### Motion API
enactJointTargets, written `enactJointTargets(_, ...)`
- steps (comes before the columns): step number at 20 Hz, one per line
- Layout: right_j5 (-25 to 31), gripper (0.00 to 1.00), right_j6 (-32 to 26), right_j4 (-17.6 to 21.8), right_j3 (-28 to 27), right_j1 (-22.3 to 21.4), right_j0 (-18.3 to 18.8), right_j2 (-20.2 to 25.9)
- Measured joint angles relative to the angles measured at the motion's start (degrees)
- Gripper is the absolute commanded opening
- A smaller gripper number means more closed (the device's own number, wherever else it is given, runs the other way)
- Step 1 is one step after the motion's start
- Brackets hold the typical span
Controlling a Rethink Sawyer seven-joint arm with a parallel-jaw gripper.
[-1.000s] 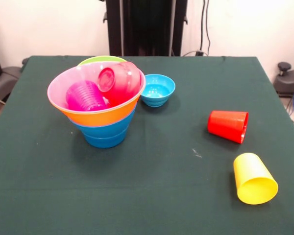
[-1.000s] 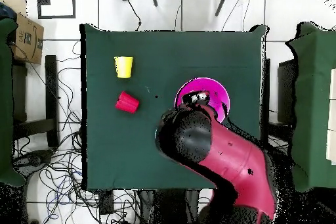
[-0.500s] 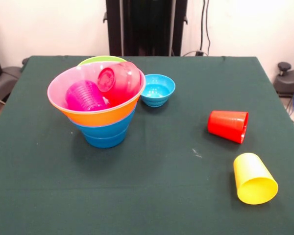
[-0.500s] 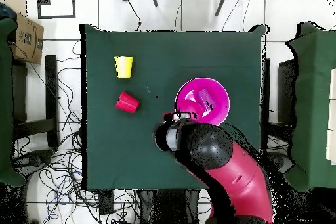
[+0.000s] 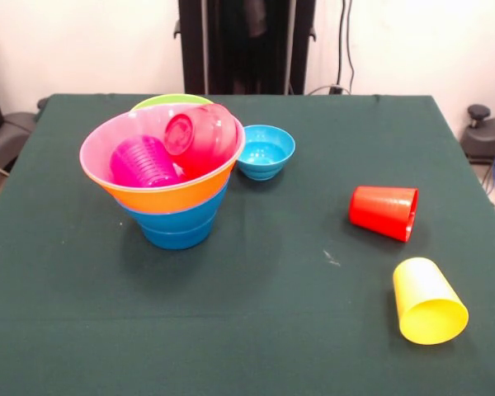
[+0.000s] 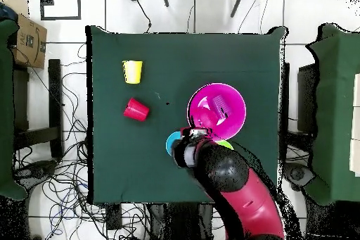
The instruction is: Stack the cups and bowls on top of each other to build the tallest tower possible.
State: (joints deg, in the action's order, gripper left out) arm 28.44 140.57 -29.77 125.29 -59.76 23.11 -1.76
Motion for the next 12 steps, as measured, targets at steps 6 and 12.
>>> enactJointTargets(6,-20.78,1.0,-0.08,15.64,0.66,3.84,4.88,0.38)
enactJointTargets(12,-34.52,1.0,-0.09,28.04,0.83,6.41,6.9,-1.35)
